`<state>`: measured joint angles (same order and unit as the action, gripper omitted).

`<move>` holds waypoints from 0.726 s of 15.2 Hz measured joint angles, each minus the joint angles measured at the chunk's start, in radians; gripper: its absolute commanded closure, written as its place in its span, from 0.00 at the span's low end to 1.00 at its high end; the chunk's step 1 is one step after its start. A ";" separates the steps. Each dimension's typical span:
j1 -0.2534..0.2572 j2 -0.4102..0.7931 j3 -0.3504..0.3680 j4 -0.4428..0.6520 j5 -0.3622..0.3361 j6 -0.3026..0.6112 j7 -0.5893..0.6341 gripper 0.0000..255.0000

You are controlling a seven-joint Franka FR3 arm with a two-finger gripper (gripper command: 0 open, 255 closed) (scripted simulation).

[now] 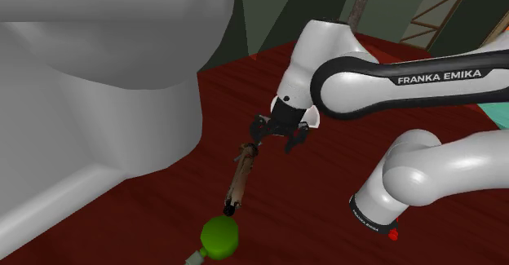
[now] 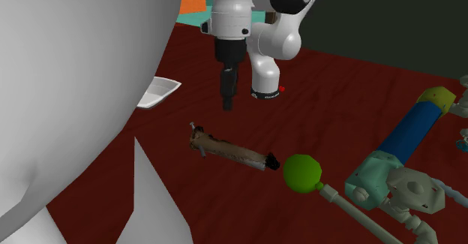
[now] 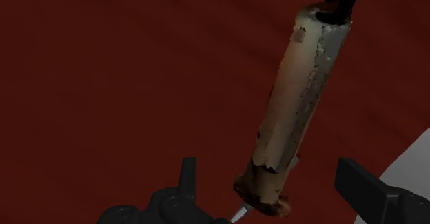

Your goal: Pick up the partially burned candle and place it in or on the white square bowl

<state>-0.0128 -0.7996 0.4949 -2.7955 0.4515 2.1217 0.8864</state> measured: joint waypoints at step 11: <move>-0.140 0.349 0.324 0.024 0.114 0.461 0.351 0.00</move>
<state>-0.1523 -0.4508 0.8184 -2.7716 0.5658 2.5831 1.2370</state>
